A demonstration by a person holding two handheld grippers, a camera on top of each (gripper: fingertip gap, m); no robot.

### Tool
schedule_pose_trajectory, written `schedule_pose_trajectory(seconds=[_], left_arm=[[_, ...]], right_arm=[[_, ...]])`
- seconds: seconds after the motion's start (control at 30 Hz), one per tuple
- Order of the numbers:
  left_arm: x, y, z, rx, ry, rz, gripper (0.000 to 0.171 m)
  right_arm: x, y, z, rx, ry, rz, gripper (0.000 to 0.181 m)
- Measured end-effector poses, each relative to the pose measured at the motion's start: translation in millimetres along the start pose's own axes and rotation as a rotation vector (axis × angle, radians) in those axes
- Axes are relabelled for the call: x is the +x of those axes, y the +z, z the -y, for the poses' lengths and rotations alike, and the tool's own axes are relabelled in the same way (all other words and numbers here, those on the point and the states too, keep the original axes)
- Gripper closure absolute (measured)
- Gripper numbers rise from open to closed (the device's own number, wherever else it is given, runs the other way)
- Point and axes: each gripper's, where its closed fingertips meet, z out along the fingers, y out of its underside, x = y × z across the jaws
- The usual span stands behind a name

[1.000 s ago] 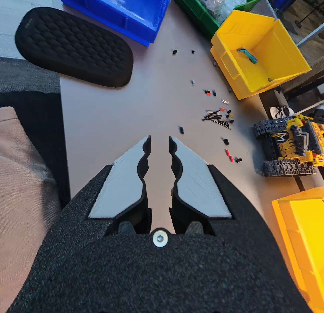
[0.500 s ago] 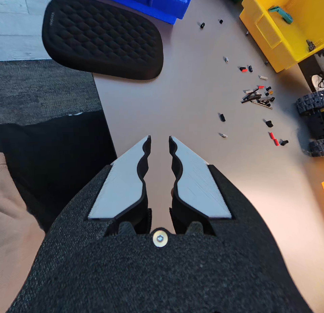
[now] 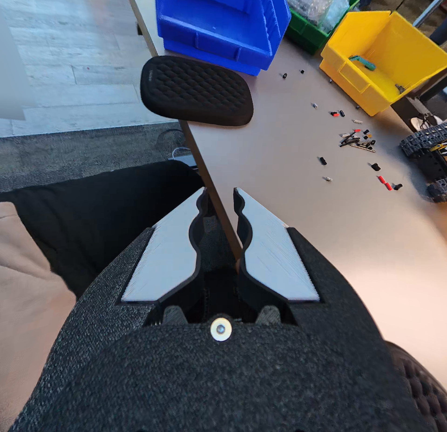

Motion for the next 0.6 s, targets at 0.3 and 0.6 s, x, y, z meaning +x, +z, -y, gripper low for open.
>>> schedule_pose_trajectory(seconds=[0.3,0.6], left_arm=[[135.9,-5.2,82.7,0.109,0.139,-0.183,0.105],[110.2,-73.5,159.5,0.162,0.318,0.234,0.112]], right_arm=[[3.9,-60.4,-24.3,0.177,-0.025,0.012,0.160],[17.5,-22.9,15.6,0.295,-0.163,0.315,0.160]])
